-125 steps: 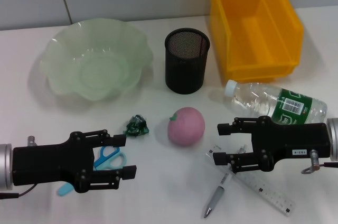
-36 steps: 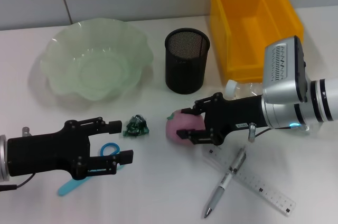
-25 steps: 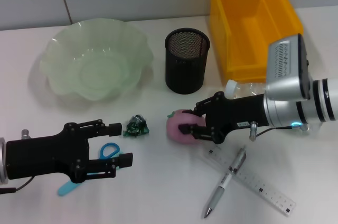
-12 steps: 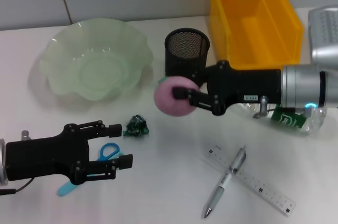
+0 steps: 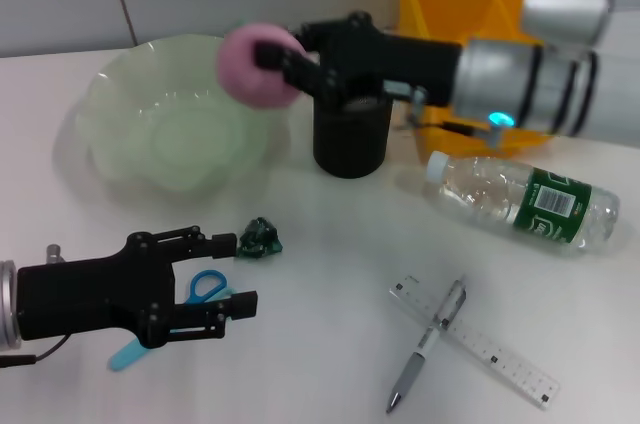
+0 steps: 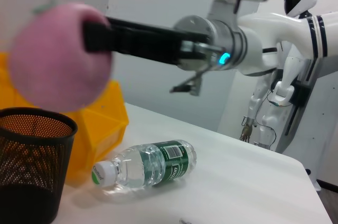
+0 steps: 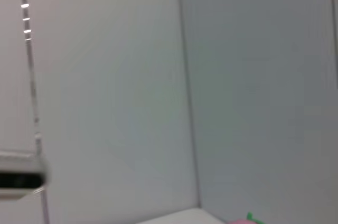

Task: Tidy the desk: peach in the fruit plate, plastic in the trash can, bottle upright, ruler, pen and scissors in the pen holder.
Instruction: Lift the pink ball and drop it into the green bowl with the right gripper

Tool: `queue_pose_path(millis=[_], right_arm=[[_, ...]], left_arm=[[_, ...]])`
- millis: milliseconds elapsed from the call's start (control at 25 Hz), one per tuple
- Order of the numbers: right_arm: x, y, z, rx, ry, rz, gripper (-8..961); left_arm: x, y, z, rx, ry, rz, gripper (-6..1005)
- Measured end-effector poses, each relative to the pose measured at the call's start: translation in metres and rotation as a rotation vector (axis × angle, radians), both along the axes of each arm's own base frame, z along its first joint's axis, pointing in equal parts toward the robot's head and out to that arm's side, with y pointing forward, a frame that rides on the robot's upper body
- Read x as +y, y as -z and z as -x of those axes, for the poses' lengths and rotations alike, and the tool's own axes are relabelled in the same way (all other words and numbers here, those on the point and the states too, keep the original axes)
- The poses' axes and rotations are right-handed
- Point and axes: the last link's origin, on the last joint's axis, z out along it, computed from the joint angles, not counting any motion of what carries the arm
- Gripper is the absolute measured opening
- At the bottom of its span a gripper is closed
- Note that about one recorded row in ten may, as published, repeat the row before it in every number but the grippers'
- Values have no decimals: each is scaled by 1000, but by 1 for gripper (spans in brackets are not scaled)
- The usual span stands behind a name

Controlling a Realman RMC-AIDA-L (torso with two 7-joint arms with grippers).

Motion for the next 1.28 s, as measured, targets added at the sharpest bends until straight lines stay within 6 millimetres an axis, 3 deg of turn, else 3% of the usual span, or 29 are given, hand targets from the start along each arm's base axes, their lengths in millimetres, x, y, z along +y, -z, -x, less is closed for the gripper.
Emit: queue_pose_path(millis=[360,960,1160,1280], right_arm=[[43,26,35,-66,127,-61,76],[67,36,77,-150,117,-96,40],[69,35,83,-146,115,-95,94],[70,35,85,-141,125,-90,303]], left_arm=[[-2,1,2,0,-1,-9,773],[-3,1,1,-11,1,-19,772],[-3,1,1,-15,0,-22,772],[-4,1,2,-16,0,-26,772]])
